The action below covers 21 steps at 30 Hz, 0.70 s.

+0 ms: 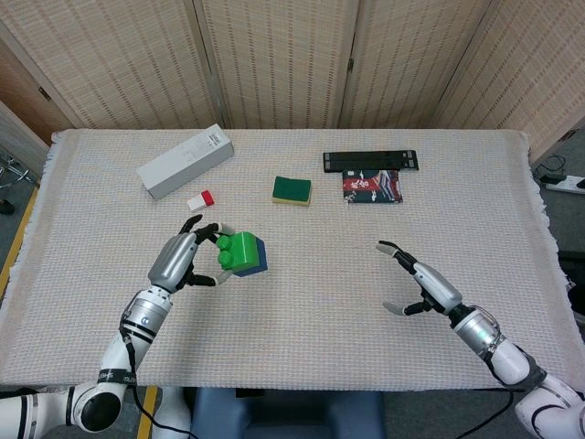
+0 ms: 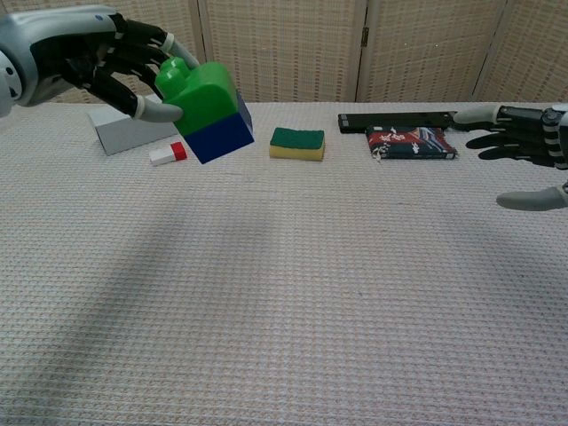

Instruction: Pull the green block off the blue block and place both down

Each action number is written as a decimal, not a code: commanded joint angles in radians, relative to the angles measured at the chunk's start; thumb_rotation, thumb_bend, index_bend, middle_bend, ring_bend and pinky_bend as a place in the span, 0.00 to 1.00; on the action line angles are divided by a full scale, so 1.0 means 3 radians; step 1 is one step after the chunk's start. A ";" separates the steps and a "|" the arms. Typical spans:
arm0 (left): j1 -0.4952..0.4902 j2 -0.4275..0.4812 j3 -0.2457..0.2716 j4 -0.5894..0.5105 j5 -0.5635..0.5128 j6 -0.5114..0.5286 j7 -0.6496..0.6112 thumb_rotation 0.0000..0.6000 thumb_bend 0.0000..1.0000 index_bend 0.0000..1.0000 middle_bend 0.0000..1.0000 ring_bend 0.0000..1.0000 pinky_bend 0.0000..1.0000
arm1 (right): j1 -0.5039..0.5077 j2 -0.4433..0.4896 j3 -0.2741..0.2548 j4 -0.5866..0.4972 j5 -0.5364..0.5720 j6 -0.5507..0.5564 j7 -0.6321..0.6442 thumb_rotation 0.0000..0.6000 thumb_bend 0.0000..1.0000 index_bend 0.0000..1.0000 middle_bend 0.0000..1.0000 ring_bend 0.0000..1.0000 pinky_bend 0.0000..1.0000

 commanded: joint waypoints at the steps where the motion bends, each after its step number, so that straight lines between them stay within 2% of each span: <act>1: -0.0010 0.0004 -0.0024 -0.0004 -0.0018 -0.0003 -0.0027 1.00 0.42 0.62 0.75 0.38 0.00 | 0.0160 -0.0250 0.0003 0.0222 0.0101 -0.0193 0.0443 1.00 0.32 0.00 0.00 0.01 0.00; 4: -0.0023 0.0005 -0.0077 -0.0020 -0.0059 0.0035 -0.0041 1.00 0.42 0.62 0.75 0.38 0.00 | 0.0181 -0.0501 -0.0073 0.0413 0.0069 -0.0216 0.0573 1.00 0.32 0.00 0.00 0.02 0.00; 11: -0.0017 -0.0022 -0.0027 -0.0001 0.0069 -0.0044 -0.0209 1.00 0.44 0.62 0.75 0.37 0.00 | 0.0304 -0.1028 -0.0028 0.0886 0.0085 -0.0158 0.1144 1.00 0.32 0.00 0.00 0.03 0.00; 21: -0.0048 -0.0031 0.0021 0.0064 0.0004 -0.0104 -0.0188 1.00 0.44 0.62 0.75 0.36 0.00 | 0.0358 -0.1299 -0.0011 0.0991 0.0128 -0.0006 0.1454 1.00 0.32 0.00 0.00 0.05 0.00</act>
